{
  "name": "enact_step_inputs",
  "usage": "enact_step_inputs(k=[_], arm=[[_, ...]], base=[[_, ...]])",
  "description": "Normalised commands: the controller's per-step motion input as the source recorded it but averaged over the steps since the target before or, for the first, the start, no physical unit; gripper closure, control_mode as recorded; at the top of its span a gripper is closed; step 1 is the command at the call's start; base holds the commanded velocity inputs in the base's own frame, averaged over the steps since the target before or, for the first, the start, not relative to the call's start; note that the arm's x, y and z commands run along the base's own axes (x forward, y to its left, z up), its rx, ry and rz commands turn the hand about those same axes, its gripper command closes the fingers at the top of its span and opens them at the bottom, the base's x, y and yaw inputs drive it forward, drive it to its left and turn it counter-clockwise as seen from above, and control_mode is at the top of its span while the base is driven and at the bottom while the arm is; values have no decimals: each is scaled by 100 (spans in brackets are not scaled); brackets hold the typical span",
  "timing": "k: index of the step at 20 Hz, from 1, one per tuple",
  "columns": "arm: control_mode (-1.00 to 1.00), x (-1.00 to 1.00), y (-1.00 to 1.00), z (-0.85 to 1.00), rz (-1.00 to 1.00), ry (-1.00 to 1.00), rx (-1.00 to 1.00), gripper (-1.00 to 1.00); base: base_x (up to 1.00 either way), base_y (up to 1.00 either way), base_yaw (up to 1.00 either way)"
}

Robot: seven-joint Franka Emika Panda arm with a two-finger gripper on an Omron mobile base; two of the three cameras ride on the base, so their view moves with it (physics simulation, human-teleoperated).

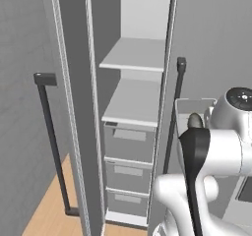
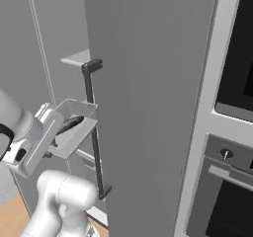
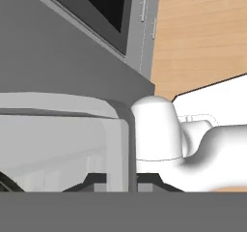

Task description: Take the meat container that has the fish and place it on the second highest rack of the freezer. Then take the vegetable container that has the onion and corn and place it on the highest rack of the freezer.

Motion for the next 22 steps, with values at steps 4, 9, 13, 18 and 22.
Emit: enact_step_inputs(k=[4,9,13,18,22], arm=[[100,0,0,0,0,0,0,100],[100,0,0,0,0,0,0,100],[100,0,0,0,0,0,0,100],[100,0,0,0,0,0,0,100],[100,0,0,0,0,0,0,100]], base=[[44,37,0],[49,17,0],[45,0,0],[42,22,0],[60,29,0]])
